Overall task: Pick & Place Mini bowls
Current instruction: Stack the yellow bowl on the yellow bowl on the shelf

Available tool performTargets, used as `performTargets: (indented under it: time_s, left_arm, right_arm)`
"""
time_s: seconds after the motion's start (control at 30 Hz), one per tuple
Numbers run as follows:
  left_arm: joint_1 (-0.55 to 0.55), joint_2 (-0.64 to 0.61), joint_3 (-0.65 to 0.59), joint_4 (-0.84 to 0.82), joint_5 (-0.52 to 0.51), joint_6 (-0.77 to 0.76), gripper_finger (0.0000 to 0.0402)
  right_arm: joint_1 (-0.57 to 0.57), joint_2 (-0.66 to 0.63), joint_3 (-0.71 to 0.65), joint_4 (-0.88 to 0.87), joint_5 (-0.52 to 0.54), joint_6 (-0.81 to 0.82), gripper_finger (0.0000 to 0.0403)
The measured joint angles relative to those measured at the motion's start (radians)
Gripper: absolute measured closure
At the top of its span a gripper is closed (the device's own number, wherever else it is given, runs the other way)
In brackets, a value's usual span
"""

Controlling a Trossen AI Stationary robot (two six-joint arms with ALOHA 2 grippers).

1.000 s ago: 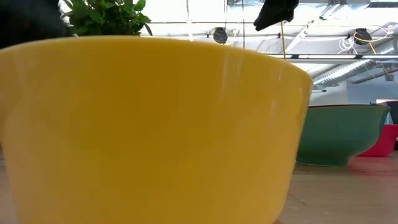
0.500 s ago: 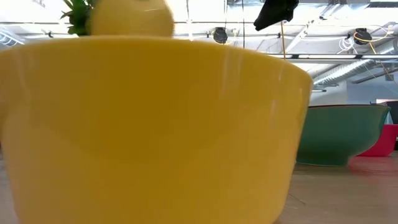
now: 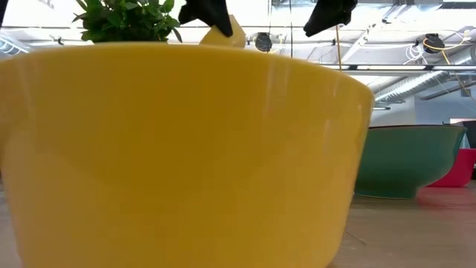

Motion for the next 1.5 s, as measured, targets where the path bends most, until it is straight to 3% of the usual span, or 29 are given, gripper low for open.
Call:
performTargets:
  time_s: [0.2, 0.53, 0.73, 1.5]
  left_arm:
    - [0.143, 0.0, 0.022, 0.005, -0.084, 0.216, 0.0385]
    - [0.348, 0.0, 0.021, -0.013, -0.087, 0.45, 0.0386]
    - [0.424, 0.01, 0.021, -0.101, -0.051, 0.505, 0.0391]
    - [0.451, 0.109, 0.02, -0.133, -0.058, 0.691, 0.0383]
  right_arm:
    - [-0.022, 0.0, 0.0, 0.0, 0.049, -0.013, 0.0277]
    - [-0.096, 0.0, 0.0, 0.028, 0.05, 0.026, 0.0277]
    - [-0.128, 0.0, 0.0, 0.069, 0.05, 0.032, 0.0277]
    - [-0.19, 0.0, 0.0, 0.177, 0.049, 0.02, 0.0277]
